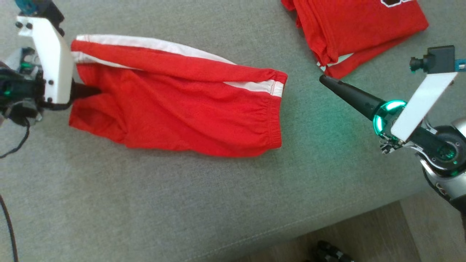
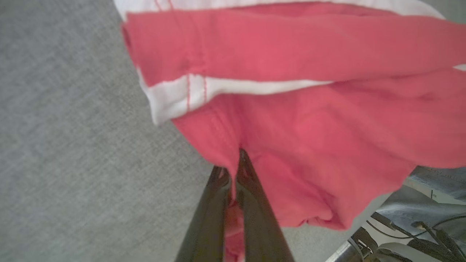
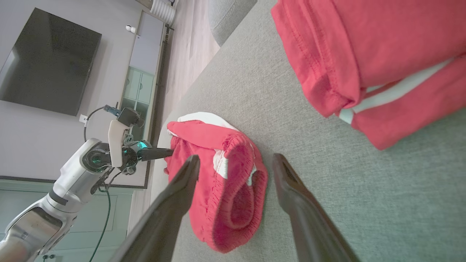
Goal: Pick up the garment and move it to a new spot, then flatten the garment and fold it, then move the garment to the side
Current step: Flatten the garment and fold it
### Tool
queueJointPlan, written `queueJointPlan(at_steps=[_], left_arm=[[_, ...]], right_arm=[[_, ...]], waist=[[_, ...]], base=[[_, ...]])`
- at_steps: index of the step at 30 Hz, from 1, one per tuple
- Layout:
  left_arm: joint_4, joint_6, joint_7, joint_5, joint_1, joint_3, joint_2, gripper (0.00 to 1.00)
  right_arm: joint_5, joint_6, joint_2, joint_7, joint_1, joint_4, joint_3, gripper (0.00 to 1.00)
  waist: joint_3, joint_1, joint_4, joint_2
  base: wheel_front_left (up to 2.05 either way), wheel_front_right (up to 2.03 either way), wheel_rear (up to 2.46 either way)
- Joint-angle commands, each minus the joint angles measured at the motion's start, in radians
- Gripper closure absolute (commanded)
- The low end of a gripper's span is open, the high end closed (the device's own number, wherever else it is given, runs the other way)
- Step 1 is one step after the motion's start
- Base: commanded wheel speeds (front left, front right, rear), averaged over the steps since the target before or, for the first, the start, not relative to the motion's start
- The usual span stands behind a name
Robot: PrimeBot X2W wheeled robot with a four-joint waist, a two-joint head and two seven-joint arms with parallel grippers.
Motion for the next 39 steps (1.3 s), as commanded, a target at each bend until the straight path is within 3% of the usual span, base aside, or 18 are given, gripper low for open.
queueJointPlan(at_steps=[1,11,17,25,26,28,35,39], left_arm=[[-0.007,0.002,0.002,-0.011,-0.014,0.046,0.032,1.0],[-0.039,0.017,0.042,-0.092,0.06,0.057,0.062,1.0],[-0.091,0.065,0.055,-0.144,0.139,0.058,0.109,1.0],[-0.114,0.105,-0.007,-0.171,0.242,0.057,0.144,1.0],[-0.11,0.108,-0.024,-0.169,0.25,0.06,0.143,0.73],[-0.104,0.105,-0.034,-0.173,0.268,0.059,0.138,0.0],[-0.086,0.075,-0.097,-0.117,0.281,0.051,0.133,0.0],[-0.104,0.051,-0.214,-0.017,0.25,0.057,0.152,0.0]], right_arm=[[-0.011,-0.001,-0.017,0.001,0.034,-0.015,-0.013,0.0],[-0.013,-0.001,-0.012,0.019,0.084,0.015,-0.005,0.0],[-0.012,-0.001,-0.013,0.03,0.117,0.026,-0.002,0.0],[-0.019,-0.001,-0.021,0.042,0.132,0.026,-0.009,0.0],[-0.019,-0.001,-0.022,0.043,0.132,0.027,-0.01,0.0],[-0.023,-0.001,-0.021,0.044,0.133,0.028,-0.011,0.0],[-0.065,-0.001,-0.016,-0.003,0.144,0.016,-0.019,0.0],[-0.142,-0.001,-0.023,-0.099,0.147,-0.003,-0.031,0.0]], waist=[[-0.027,0.0,0.014,0.0],[-0.163,0.0,0.073,0.0],[-0.221,0.0,0.109,0.0],[-0.241,0.0,0.134,0.0],[-0.242,0.0,0.137,0.0],[-0.248,0.0,0.143,0.0],[-0.307,0.0,0.181,0.0],[-0.344,0.0,0.211,0.0]], base=[[0.0,0.0,0.0],[0.0,0.0,0.0],[0.0,0.0,0.0],[0.0,0.0,0.0],[0.0,0.0,0.0],[0.0,0.0,0.0],[0.0,0.0,0.0],[0.0,0.0,0.0]])
